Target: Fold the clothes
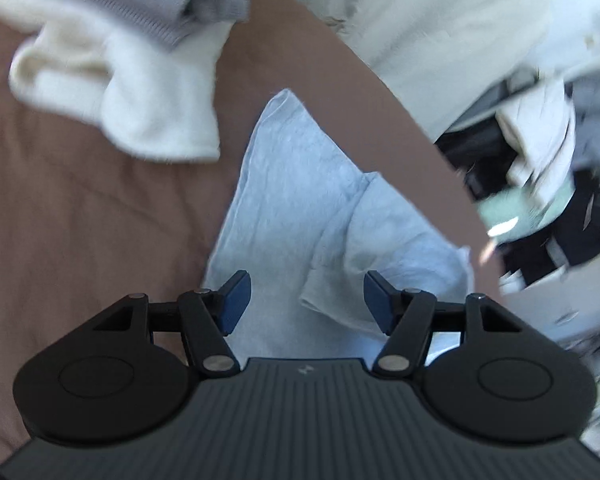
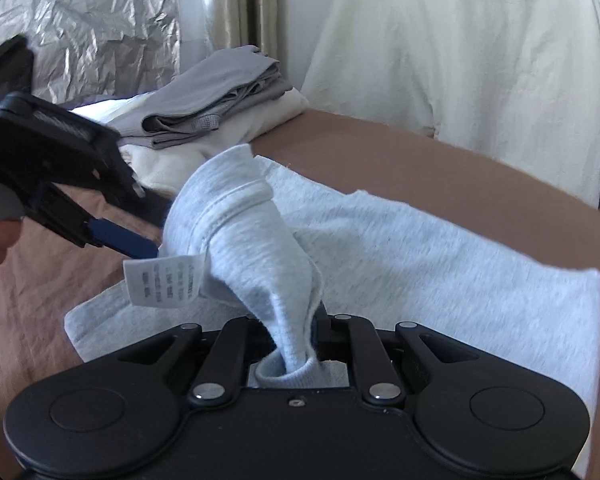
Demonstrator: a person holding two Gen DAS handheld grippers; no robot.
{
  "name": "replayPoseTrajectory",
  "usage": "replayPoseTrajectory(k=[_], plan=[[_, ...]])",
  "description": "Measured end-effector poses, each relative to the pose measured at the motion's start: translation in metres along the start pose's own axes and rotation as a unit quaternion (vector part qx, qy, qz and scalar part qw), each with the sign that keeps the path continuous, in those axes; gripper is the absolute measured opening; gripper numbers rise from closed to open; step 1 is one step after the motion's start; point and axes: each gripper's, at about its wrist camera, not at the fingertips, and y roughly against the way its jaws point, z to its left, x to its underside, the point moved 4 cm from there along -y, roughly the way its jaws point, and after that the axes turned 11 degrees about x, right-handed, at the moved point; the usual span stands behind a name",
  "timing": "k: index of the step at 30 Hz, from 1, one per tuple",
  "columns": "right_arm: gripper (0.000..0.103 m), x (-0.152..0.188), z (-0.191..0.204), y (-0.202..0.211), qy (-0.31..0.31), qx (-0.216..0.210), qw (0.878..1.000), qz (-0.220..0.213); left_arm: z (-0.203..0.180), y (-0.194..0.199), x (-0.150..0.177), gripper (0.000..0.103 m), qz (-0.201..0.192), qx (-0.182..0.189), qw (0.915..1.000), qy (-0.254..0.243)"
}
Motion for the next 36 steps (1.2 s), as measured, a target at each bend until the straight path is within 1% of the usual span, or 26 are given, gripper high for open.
replayPoseTrajectory(k=[1, 3, 4, 5, 6, 8, 11, 12, 14, 15, 16, 17, 18, 20, 22, 23, 24, 25, 27, 32, 33, 36], plan=[[0.014, -0.001, -0.002, -0.001, -0.011, -0.007, 1.000, 0.003, 0.004, -0.002, 0.002, 0.062, 0.008, 0.016, 0.9994, 0.029], [0.015, -0.002, -0.009, -0.002, -0.033, -0.025, 0.999, 0.007, 0.009, -0.011, 0.008, 0.062, 0.027, 0.053, 0.9951, 0.079], [0.015, -0.001, -0.012, -0.001, -0.041, -0.033, 0.999, 0.008, 0.009, -0.017, 0.011, 0.062, 0.034, 0.071, 0.9925, 0.093], [0.015, 0.000, -0.015, -0.001, -0.049, -0.039, 0.998, 0.009, 0.008, -0.023, 0.014, 0.062, 0.037, 0.080, 0.9911, 0.101], [0.015, 0.000, -0.018, -0.001, -0.059, -0.045, 0.997, 0.011, 0.007, -0.028, 0.016, 0.062, 0.034, 0.079, 0.9910, 0.102], [0.015, 0.001, -0.024, -0.001, -0.082, -0.058, 0.995, 0.016, 0.003, -0.038, 0.019, 0.065, 0.016, 0.064, 0.9933, 0.094], [0.015, 0.001, -0.023, -0.002, -0.075, -0.068, 0.995, 0.016, 0.002, -0.051, 0.024, 0.068, -0.021, 0.017, 0.9972, 0.070], [0.015, 0.002, -0.021, -0.002, -0.061, -0.068, 0.996, 0.015, 0.000, -0.056, 0.024, 0.068, -0.027, 0.011, 0.9979, 0.058], [0.015, 0.004, -0.017, -0.003, -0.040, -0.063, 0.997, 0.014, -0.008, -0.065, 0.023, 0.060, -0.032, 0.006, 0.9993, 0.018], [0.015, 0.005, -0.016, -0.004, -0.035, -0.060, 0.997, 0.014, -0.013, -0.066, 0.022, 0.037, -0.036, 0.007, 0.9993, -0.005], [0.015, 0.005, -0.015, -0.004, -0.032, -0.059, 0.998, 0.016, -0.019, -0.067, 0.021, 0.025, -0.038, 0.010, 0.9988, -0.029], [0.015, 0.005, -0.014, -0.005, -0.026, -0.058, 0.998, 0.016, -0.025, -0.067, 0.019, 0.016, -0.040, 0.013, 0.9977, -0.053], [0.015, 0.005, -0.013, -0.004, -0.019, -0.056, 0.998, 0.012, -0.032, -0.066, 0.018, 0.013, -0.043, 0.013, 0.9961, -0.076], [0.015, 0.004, -0.011, -0.002, -0.003, -0.052, 0.999, 0.004, -0.047, -0.060, 0.016, 0.012, -0.054, 0.012, 0.9905, -0.126], [0.015, -0.001, -0.006, 0.009, 0.026, -0.055, 0.998, -0.024, -0.061, -0.048, 0.017, 0.012, -0.068, 0.025, 0.9838, -0.164], [0.015, -0.003, -0.003, 0.016, 0.047, -0.055, 0.996, -0.043, -0.067, -0.041, 0.018, 0.012, -0.075, 0.032, 0.9813, -0.174], [0.015, -0.005, 0.001, 0.023, 0.072, -0.052, 0.994, -0.059, -0.070, -0.034, 0.018, 0.012, -0.078, 0.034, 0.9801, -0.179], [0.015, -0.006, 0.004, 0.026, 0.086, -0.050, 0.993, -0.065, -0.074, -0.027, 0.019, 0.012, -0.080, 0.037, 0.9789, -0.184], [0.015, -0.009, 0.008, 0.030, 0.096, -0.052, 0.992, -0.068, -0.076, -0.014, 0.017, 0.012, -0.083, 0.047, 0.9779, -0.186], [0.015, -0.015, 0.026, 0.032, 0.131, -0.047, 0.987, -0.074, -0.066, 0.002, 0.006, 0.012, -0.078, 0.056, 0.9826, -0.159], [0.015, -0.014, 0.030, 0.030, 0.138, -0.045, 0.987, -0.075, -0.064, 0.003, 0.005, 0.012, -0.078, 0.053, 0.9823, -0.162], [0.015, -0.008, 0.041, 0.024, 0.156, -0.038, 0.984, -0.075, -0.061, -0.002, 0.010, 0.012, -0.087, 0.020, 0.9756, -0.201]])
